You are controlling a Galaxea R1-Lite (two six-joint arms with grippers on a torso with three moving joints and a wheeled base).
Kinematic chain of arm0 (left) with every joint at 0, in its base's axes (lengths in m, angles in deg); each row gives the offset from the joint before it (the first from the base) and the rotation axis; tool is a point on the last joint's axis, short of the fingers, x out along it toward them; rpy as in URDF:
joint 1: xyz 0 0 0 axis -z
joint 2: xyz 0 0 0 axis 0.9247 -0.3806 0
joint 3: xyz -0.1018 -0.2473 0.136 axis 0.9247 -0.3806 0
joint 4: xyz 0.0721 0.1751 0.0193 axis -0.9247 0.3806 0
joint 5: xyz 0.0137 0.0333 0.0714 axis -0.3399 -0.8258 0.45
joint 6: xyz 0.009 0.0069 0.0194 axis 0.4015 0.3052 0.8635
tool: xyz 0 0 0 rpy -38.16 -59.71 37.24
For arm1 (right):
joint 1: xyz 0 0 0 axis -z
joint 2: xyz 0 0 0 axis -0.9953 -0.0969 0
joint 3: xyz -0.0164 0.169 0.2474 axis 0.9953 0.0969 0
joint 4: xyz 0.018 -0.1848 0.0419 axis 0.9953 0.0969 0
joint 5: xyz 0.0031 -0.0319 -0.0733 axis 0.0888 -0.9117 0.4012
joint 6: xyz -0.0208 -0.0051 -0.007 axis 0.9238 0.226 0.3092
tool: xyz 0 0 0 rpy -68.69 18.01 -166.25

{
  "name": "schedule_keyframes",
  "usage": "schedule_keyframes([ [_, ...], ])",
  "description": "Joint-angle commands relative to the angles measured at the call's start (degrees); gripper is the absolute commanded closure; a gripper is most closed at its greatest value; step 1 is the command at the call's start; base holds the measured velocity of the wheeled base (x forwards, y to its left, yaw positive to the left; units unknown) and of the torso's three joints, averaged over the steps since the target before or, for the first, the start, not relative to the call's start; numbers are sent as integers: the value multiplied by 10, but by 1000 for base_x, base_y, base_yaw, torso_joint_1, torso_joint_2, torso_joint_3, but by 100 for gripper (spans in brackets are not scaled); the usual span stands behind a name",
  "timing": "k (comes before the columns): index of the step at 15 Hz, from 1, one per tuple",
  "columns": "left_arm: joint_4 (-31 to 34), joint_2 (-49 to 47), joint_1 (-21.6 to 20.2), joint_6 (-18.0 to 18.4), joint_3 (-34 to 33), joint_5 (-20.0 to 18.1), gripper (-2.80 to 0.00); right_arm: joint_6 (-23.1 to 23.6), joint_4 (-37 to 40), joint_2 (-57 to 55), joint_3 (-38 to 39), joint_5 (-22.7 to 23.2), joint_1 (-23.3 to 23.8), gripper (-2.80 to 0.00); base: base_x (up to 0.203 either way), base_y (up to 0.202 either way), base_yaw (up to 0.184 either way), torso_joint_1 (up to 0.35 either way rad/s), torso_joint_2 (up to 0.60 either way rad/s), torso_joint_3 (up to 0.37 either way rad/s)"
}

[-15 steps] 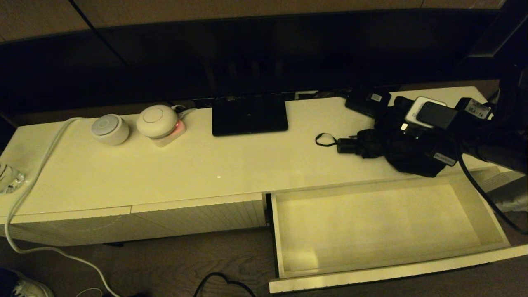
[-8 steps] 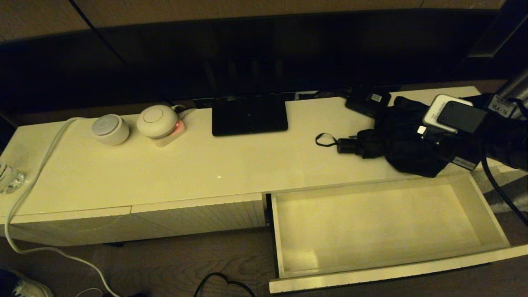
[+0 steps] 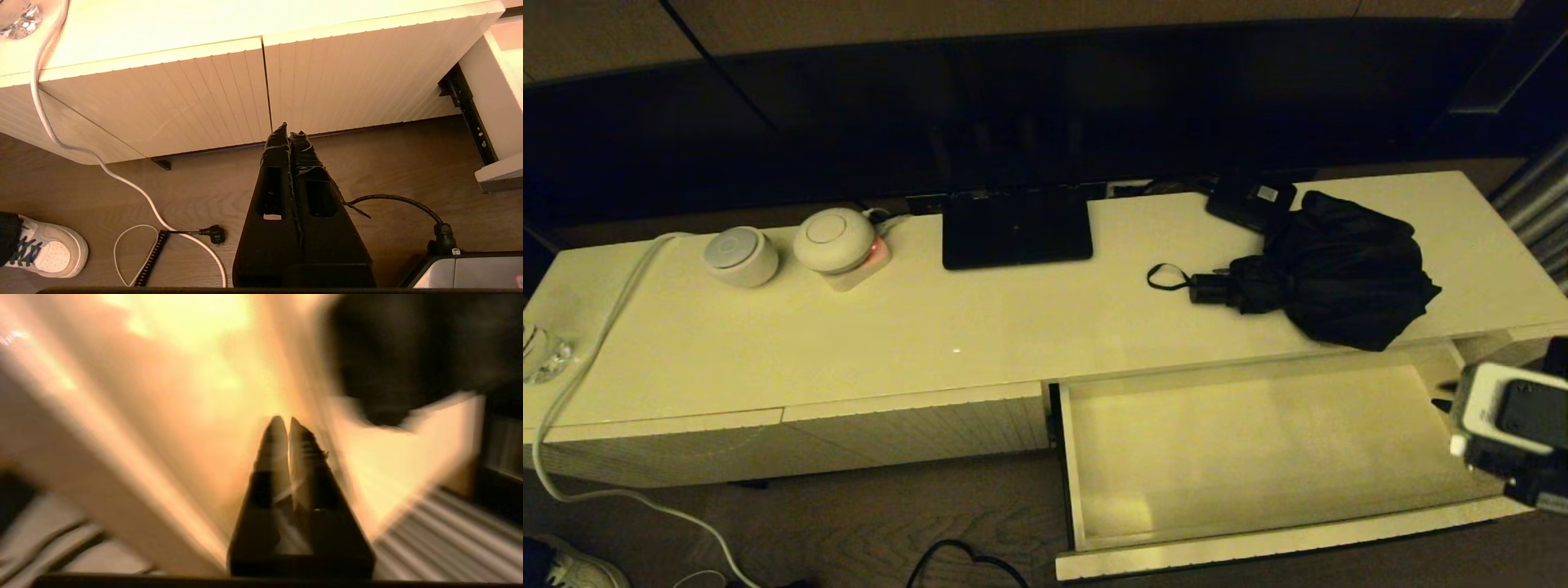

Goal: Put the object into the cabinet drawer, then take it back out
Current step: Close the drawer

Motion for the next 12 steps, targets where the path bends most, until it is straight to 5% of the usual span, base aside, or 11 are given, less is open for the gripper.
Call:
schedule_keyframes([
  [1,0,0,0,0,-2,0,0,1,11,52,72,56,0,0,0,0,0,0,0,0],
  [8,0,0,0,0,-2,0,0,26,75,54,168,210,-3,0,0,0,0,0,0,0],
  [12,0,0,0,0,-2,0,0,43,90,15,199,234,-3,0,0,0,0,0,0,0],
])
